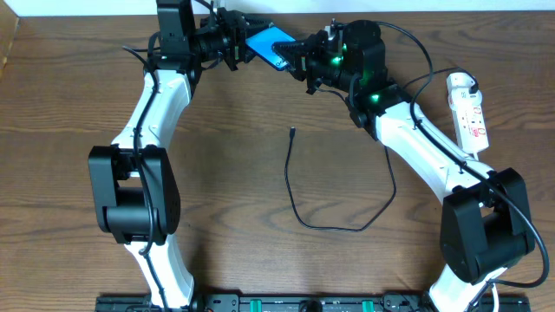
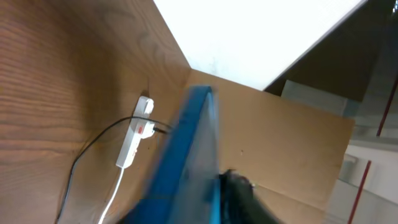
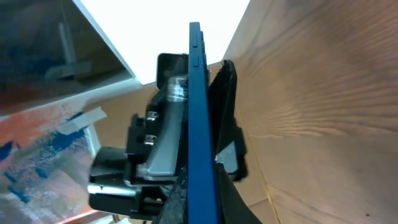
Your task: Plug charger to phone and switch on socket
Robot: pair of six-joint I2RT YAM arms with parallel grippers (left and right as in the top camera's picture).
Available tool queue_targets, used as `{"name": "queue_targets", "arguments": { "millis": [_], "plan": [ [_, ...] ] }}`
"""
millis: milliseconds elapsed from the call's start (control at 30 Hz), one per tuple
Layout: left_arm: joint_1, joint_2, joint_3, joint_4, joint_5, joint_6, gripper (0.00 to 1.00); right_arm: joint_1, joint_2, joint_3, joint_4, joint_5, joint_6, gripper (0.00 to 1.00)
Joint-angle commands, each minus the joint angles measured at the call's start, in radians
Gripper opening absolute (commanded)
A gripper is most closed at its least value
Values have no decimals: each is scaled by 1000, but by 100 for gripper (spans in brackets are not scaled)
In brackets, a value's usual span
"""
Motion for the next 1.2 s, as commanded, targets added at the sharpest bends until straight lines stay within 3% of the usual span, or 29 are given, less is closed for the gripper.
{"name": "queue_targets", "arguments": {
  "millis": [0,133,200,367,467,567,667,800,933,1167],
  "plan": [
    [-4,-22,18,8,-2,-7,8,9,-23,9,4,4,13,2],
    [-3,-22,18,8,-9,-2,7,9,-23,9,-4,4,-24,16],
    [-1,-22,18,8,-13,21,7,6,-23,9,-13,-1,-68,31],
    [29,-22,17,7,0,226,7,-16,-23,9,-15,-39,-294,46],
    [63,-22,17,6,57,365,7,-53,-23,9,-24,-132,-491,61],
    [112,-22,16,-1,139,447,7,-104,-23,9,-98,-222,-690,63],
    [167,-22,14,-21,211,482,7,-136,-23,9,-241,-228,-775,63],
    [250,-22,10,-122,246,534,7,-127,-20,9,-526,-78,-903,58],
    [279,-22,-11,-198,247,576,7,-65,19,9,-655,48,-930,57],
    [278,-22,-31,-288,233,597,7,-7,135,9,-704,56,-899,50]
  ]
}}
